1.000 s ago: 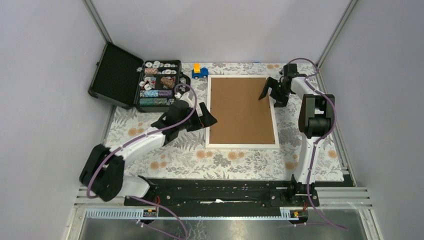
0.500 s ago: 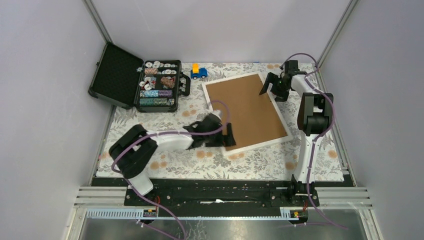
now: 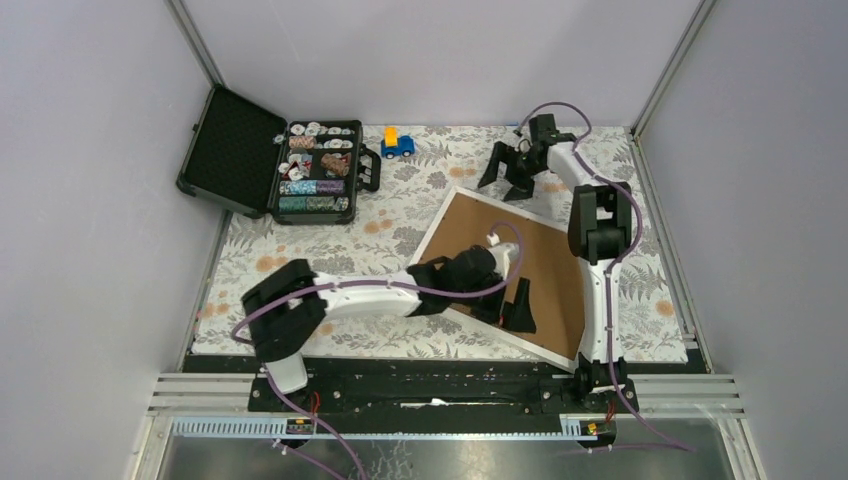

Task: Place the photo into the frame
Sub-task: Adjust the photo frame at the center of the board.

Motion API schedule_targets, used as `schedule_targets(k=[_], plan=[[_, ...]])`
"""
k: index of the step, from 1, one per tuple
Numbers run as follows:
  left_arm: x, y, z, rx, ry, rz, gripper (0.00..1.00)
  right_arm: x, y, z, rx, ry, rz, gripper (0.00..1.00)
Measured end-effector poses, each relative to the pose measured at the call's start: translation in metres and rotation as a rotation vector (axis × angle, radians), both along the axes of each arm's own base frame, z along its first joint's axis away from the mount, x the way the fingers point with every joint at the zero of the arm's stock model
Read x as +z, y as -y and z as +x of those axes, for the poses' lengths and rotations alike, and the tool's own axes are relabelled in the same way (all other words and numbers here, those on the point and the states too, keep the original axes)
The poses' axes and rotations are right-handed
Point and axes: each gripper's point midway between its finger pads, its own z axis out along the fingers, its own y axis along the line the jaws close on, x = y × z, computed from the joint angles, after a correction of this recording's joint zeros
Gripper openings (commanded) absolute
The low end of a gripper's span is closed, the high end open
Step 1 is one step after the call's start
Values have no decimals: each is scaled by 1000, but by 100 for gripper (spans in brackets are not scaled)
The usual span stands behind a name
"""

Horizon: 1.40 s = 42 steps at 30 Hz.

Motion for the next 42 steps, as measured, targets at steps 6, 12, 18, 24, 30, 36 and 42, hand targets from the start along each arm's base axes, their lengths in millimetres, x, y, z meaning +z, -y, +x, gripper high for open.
schedule_targets(k=[6, 12, 18, 24, 30, 36, 42], plan=[[50, -65, 65, 187, 83, -60, 99, 13, -74, 6, 108, 6, 113, 100], [60, -157, 149, 472, 207, 51, 99, 64, -61, -21, 45, 38, -46, 100], [3, -208, 177, 561, 174, 308, 99, 123, 117, -110, -406, 85, -226, 99], [-23, -222, 176, 582, 118, 374, 99, 69, 234, -226, -882, -29, -361, 99], [-19, -222, 172, 584, 125, 345, 99, 8, 206, -263, -841, -195, -260, 96], [-21, -243, 176, 646, 123, 331, 99, -4, 167, -227, -611, -137, -90, 96], [-49, -281, 174, 741, 66, 374, 99, 11, 94, -202, -325, -63, -8, 93]])
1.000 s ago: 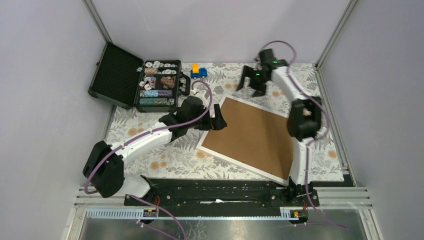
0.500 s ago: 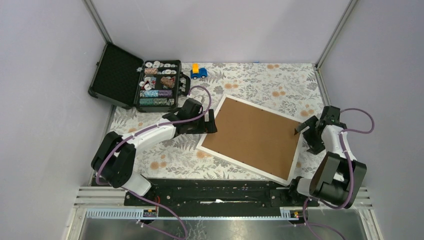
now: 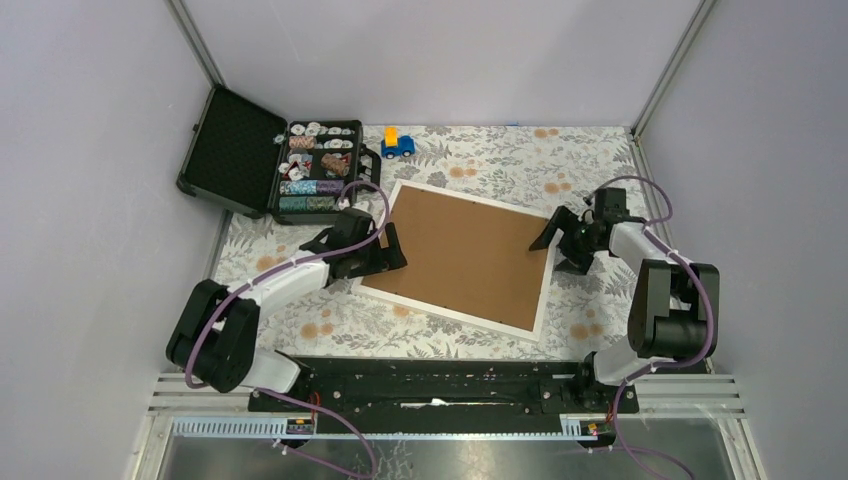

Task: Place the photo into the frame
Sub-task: Adjust the photo frame at the center of the board, then install the photo frame at the center of the board.

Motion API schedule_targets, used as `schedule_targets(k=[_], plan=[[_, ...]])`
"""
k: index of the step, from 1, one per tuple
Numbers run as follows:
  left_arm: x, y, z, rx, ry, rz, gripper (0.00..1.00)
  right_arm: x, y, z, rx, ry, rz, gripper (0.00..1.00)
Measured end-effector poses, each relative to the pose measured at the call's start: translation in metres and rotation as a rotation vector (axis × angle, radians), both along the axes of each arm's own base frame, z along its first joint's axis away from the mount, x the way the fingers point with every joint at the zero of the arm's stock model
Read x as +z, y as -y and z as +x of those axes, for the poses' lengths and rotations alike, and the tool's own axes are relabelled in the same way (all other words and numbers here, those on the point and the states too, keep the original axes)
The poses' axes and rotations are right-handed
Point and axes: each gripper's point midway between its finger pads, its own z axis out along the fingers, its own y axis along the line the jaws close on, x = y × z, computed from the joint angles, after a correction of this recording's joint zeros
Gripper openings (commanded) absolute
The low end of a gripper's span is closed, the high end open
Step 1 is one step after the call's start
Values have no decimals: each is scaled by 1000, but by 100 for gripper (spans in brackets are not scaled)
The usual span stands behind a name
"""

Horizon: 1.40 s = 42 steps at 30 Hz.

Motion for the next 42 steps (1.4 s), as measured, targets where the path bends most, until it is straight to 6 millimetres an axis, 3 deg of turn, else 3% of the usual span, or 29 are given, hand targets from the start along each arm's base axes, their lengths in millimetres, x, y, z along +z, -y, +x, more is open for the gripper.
schedule_targets(k=[2, 5, 10, 13, 16, 23, 31, 42], plan=[[2, -4, 0, 10, 10, -4, 99, 4, 2, 3, -4, -10, -37, 93], [0, -9, -4, 17, 10, -6, 99, 6, 29, 12, -82, -7, -170, 92], [3, -11, -4, 11, 13, -6, 99, 4, 61, 13, -163, -30, -280, 78], [6, -10, -3, 5, 17, -3, 99, 3, 72, 28, -168, -30, -303, 72], [9, -9, 0, 0, 24, -8, 99, -3, 72, 38, -154, -26, -297, 70], [5, -10, 3, 6, 11, -5, 99, -15, 66, 38, -129, -48, -263, 68], [10, -32, 26, 150, 24, -49, 99, -26, 55, 41, -96, -64, -221, 66], [-13, -37, 38, 179, -18, -28, 99, -26, 47, 50, -60, -67, -209, 64]])
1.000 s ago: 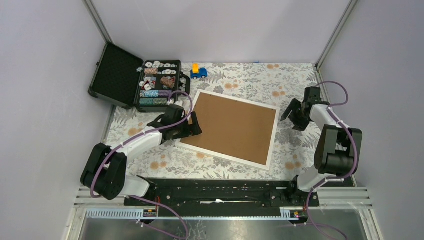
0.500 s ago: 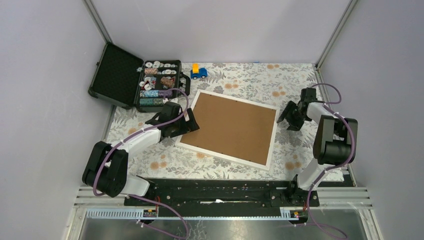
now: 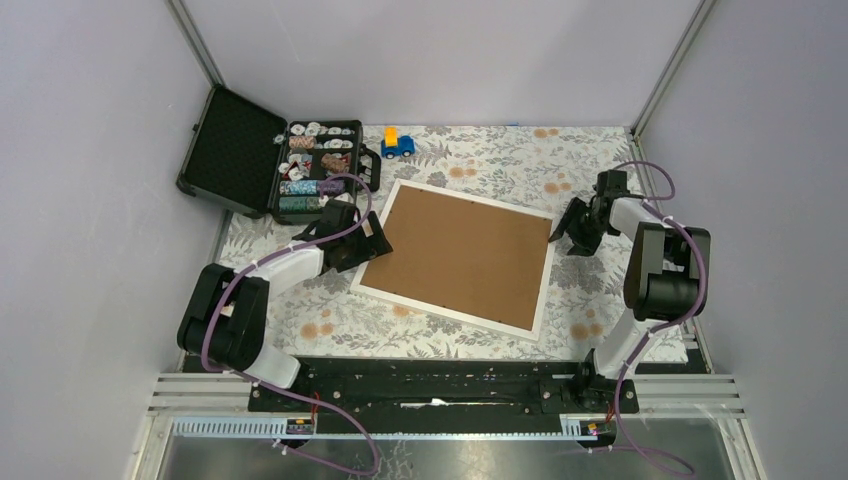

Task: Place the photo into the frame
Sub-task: Install the photo frame at the center of the board.

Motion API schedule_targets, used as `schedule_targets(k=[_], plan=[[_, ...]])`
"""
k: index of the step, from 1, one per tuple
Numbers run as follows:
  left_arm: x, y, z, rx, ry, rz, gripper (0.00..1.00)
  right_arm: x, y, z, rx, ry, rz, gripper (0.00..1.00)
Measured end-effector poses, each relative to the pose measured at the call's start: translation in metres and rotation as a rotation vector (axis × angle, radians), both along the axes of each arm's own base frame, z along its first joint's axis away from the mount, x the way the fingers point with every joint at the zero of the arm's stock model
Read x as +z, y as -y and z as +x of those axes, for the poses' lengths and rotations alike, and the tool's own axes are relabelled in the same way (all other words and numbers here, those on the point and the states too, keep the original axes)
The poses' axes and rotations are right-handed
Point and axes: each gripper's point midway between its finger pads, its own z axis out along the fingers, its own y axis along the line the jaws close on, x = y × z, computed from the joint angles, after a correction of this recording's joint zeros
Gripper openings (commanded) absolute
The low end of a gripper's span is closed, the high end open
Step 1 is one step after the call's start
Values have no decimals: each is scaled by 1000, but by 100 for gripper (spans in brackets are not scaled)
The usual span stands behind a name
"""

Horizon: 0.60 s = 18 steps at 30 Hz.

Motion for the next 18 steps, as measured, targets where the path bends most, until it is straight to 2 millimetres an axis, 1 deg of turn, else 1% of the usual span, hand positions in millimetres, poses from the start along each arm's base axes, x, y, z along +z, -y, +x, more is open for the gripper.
schedule_targets(k=[7, 12, 18], plan=[[-1, 0, 0, -13, 0, 5, 99, 0, -1, 1, 22, -27, -2, 64], [-9, 1, -1, -35, -15, 9, 99, -1, -3, 3, 55, -60, -48, 64], [-9, 3, 1, -54, -13, 8, 99, 1, -8, 22, 88, -60, -136, 64]])
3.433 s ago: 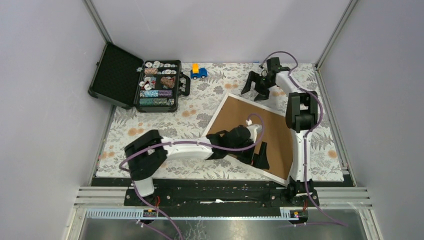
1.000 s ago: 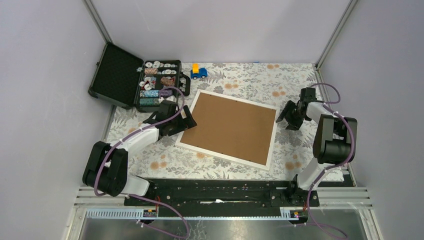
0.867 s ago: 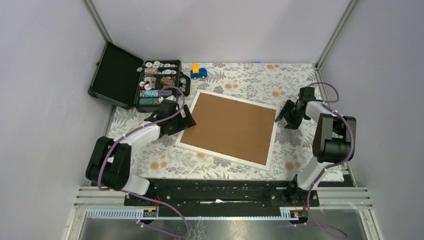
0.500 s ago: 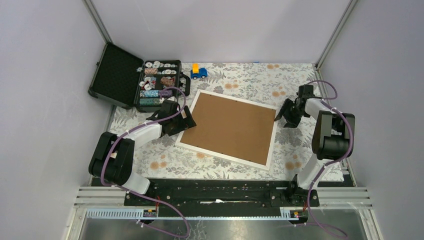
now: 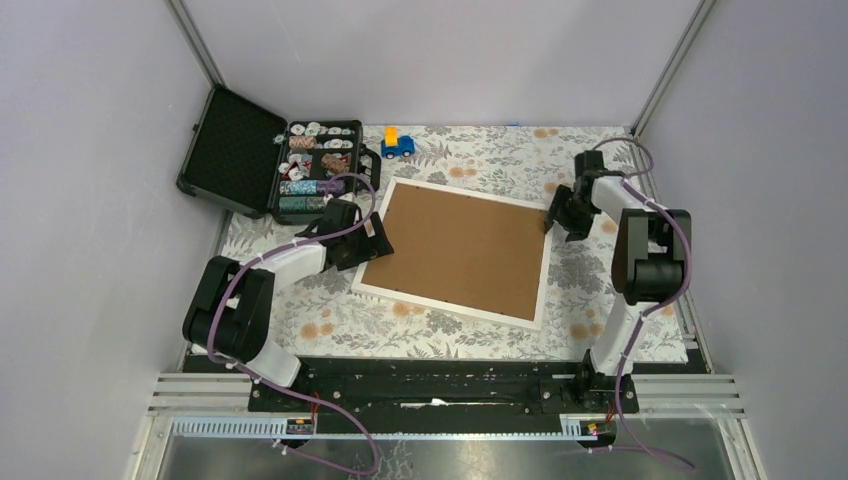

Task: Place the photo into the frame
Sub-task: Install the photo frame at the center of the board.

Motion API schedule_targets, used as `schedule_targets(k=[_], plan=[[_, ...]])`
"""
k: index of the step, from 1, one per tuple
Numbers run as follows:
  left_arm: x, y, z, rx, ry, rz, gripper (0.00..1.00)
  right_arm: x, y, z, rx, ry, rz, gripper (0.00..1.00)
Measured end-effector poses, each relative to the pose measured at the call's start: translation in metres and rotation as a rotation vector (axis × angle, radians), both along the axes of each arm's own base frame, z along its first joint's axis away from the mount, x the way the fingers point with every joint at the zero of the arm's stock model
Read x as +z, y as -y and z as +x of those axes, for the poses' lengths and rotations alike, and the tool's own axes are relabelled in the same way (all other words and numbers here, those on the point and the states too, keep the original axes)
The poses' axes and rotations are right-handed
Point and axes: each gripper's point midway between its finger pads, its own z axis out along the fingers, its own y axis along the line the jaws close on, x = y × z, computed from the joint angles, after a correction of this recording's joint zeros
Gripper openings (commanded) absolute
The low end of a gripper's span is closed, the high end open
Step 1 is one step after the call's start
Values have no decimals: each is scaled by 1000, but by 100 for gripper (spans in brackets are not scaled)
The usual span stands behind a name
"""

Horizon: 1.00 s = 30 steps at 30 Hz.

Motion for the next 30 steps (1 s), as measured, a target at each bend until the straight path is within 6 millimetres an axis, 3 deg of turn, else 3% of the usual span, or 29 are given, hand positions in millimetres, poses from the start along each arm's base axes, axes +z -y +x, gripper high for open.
schedule_targets(k=[5, 9, 14, 17, 19, 21, 24, 28, 30], plan=[[0, 1, 2, -9, 3, 6, 99, 0, -8, 26, 54, -27, -172, 65], [0, 0, 2, -13, 5, 9, 99, 7, -21, 44, 151, -60, -426, 66], [0, 0, 2, -19, 6, 13, 99, 17, -68, 52, 341, -74, -709, 71], [0, 0, 2, -23, 8, 15, 99, 24, -96, 45, 430, -62, -792, 79], [0, 1, 1, -27, 10, 16, 99, 29, -116, 33, 468, -48, -743, 82], [1, 3, 0, -34, 10, 11, 99, 36, -124, 18, 470, -32, -662, 82], [2, 9, -4, -56, 7, -4, 99, 62, -103, -15, 391, 1, -497, 78], [3, 16, -8, -78, 7, -28, 99, 94, -29, -51, 141, 81, -322, 63], [3, 17, -9, -80, 6, -34, 99, 90, 4, -70, 22, 84, -282, 61]])
